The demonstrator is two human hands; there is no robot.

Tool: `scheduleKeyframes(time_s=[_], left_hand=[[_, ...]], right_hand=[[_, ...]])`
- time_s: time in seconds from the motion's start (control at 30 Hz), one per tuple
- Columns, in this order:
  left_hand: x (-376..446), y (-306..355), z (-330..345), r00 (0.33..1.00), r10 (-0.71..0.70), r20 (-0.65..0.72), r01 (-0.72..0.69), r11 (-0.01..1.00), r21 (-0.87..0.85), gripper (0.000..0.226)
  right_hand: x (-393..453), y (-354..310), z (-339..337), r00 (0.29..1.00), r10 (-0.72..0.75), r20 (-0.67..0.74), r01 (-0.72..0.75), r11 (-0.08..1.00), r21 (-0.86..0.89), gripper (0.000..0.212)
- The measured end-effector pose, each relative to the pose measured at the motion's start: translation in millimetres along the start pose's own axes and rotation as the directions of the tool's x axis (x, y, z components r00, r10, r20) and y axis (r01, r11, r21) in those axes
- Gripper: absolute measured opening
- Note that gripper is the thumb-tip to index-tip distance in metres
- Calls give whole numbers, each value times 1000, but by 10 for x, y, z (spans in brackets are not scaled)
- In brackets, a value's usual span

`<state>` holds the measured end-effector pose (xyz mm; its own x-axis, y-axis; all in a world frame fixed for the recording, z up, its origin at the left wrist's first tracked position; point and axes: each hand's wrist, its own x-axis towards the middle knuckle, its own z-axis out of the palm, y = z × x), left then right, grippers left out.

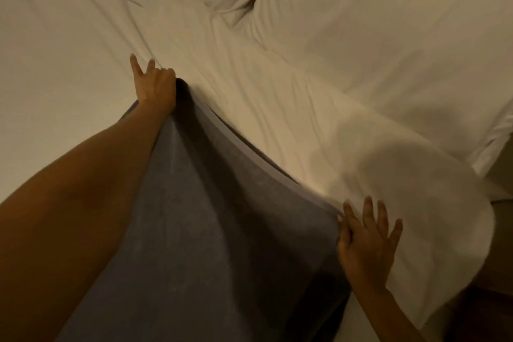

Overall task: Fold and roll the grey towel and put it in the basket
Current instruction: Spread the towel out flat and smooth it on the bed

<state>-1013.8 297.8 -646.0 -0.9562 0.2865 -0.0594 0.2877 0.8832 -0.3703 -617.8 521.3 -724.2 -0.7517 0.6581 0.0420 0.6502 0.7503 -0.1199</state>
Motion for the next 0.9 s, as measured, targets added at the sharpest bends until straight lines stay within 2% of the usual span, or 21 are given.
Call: scheduleKeyframes(time_s=[0.17,0.3,0.37,0.53,0.63,0.77,0.9], left_hand=[[257,268,77,1000,-24,15,24,999,-26,36],[180,584,403,1000,-16,14,17,995,-96,65],[13,720,647,1000,-7,3,7,987,-158,65],[-343,913,1037,991,137,-6,-133,950,-282,56],[-414,831,1114,992,127,5,-118,938,-325,57],[-468,513,1183,985,170,-13,-164,930,-329,57],[-483,257,1198,960,234,-151,-272,908,-320,59]], right_hand=[[113,20,155,999,16,-45,-17,999,-32,53],[113,-63,335,1000,-4,-5,3,993,-117,58],[87,-189,377,998,-54,8,55,989,-134,61],[34,-597,466,975,-206,81,211,976,-61,56],[59,-740,699,935,-296,194,295,955,31,56],[87,-790,919,932,-272,241,264,962,65,58],[83,-786,971,933,-264,243,254,964,73,58]])
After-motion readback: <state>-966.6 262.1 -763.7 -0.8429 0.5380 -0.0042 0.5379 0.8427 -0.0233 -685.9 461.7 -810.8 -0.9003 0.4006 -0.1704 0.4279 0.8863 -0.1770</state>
